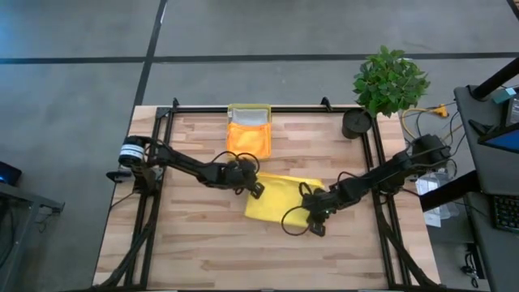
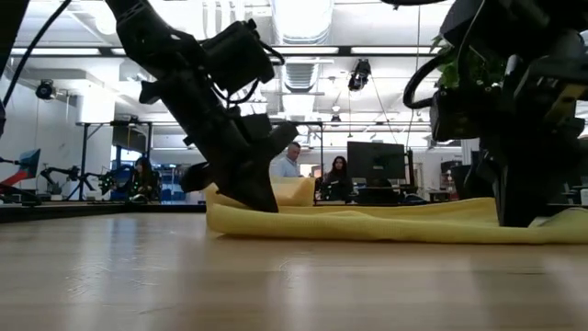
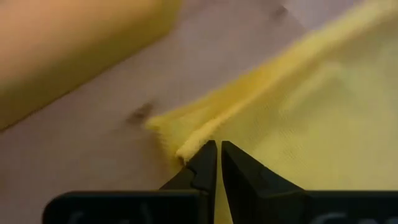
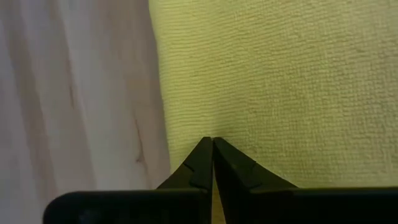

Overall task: Fold microfiber towels
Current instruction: Fold the yellow microfiber cloth

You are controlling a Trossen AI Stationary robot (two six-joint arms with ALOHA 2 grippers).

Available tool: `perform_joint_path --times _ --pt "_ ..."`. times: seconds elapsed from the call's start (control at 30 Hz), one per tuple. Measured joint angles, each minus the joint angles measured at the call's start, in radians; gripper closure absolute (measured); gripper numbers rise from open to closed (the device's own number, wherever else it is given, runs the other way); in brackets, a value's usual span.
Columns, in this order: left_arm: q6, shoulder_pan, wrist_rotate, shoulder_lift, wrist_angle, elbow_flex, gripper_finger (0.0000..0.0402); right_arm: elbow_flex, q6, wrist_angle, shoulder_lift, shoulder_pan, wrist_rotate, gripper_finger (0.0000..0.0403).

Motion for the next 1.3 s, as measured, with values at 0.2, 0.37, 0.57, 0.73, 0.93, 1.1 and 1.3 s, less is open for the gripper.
perform_joint_path --times 0.2,0.37,0.57,0.73,0.93,1.1,1.3 --pt "-0.180 0.000 -0.084 0.002 -0.002 -0.009 0.0391 0.003 -0.004 0.012 0.018 0.006 -0.028 0.0392" --pt "-0.311 0.000 -0.126 0.004 -0.010 -0.023 0.0391 0.001 -0.010 0.002 0.008 0.007 -0.030 0.0392" --pt "-0.340 -0.027 -0.131 -0.019 -0.108 -0.012 0.0391 -0.001 -0.027 -0.010 -0.007 0.021 -0.025 0.0392" --pt "-0.257 -0.092 -0.132 -0.094 -0.126 -0.015 0.0391 -0.003 -0.034 -0.014 -0.078 0.042 0.061 0.0392" --pt "-0.027 -0.173 0.028 -0.119 -0.018 0.000 0.0396 -0.007 -0.034 -0.014 -0.118 0.038 0.212 0.0392" --pt "-0.044 -0.205 0.080 -0.066 0.022 0.008 0.0401 -0.012 -0.021 -0.030 -0.090 -0.026 0.246 0.0392" --pt "-0.082 -0.227 0.153 0.009 0.023 0.030 0.0401 -0.016 0.041 -0.087 -0.048 -0.115 0.272 0.0392"
